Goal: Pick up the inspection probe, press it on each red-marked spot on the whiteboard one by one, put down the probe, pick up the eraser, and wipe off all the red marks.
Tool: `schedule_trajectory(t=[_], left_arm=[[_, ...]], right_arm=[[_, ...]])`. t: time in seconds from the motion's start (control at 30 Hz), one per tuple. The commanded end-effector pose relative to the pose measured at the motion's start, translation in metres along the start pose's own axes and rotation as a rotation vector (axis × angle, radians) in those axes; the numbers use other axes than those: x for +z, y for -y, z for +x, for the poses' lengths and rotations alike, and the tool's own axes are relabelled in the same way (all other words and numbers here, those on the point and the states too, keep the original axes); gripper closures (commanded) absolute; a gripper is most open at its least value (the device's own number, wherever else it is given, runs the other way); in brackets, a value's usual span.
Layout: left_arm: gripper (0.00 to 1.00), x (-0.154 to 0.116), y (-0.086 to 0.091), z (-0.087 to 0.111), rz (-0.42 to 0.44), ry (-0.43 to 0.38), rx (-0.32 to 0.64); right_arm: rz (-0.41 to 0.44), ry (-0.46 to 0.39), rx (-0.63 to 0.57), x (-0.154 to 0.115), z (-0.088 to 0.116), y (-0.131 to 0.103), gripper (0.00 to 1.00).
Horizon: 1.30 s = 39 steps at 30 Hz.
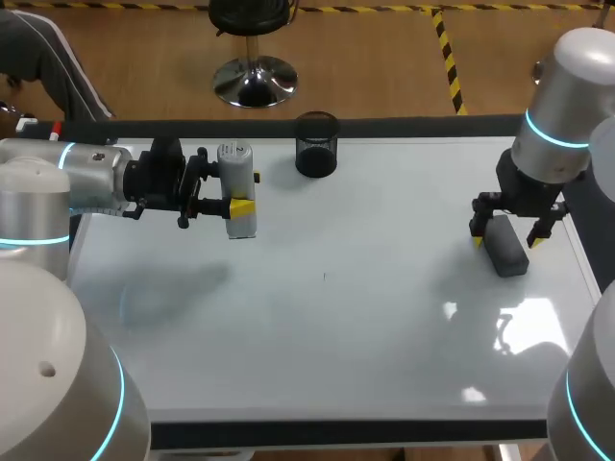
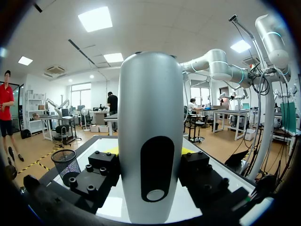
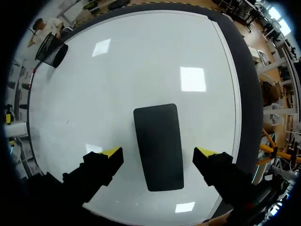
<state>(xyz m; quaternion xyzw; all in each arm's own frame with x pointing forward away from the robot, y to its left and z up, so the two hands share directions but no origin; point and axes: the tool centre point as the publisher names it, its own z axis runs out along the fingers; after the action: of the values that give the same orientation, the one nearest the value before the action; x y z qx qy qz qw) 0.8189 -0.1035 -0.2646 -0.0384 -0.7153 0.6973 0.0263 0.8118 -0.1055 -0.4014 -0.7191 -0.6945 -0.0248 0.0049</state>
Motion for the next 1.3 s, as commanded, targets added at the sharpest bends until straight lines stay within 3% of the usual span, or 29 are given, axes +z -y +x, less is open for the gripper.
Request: schedule_trajectory(t=[0.03,0.73,1.3], left_arm=[[1.00,0.000,0.000,0.000,0.002,0.001,0.002],[1.00,0.000,0.000,0.000,0.002,0.001,0.002],[1.00,0.000,0.000,0.000,0.002,0.001,0.002]], right_arm=[[-0.005,-0.006,0.000,-0.008,0.003,0.004,0.00],[-0.057,0.031,-0.023,-0.050,0.016,0.004,0.00],[-0.059,0.027,-0.046,-0.055,0.018,0.003,0.00]])
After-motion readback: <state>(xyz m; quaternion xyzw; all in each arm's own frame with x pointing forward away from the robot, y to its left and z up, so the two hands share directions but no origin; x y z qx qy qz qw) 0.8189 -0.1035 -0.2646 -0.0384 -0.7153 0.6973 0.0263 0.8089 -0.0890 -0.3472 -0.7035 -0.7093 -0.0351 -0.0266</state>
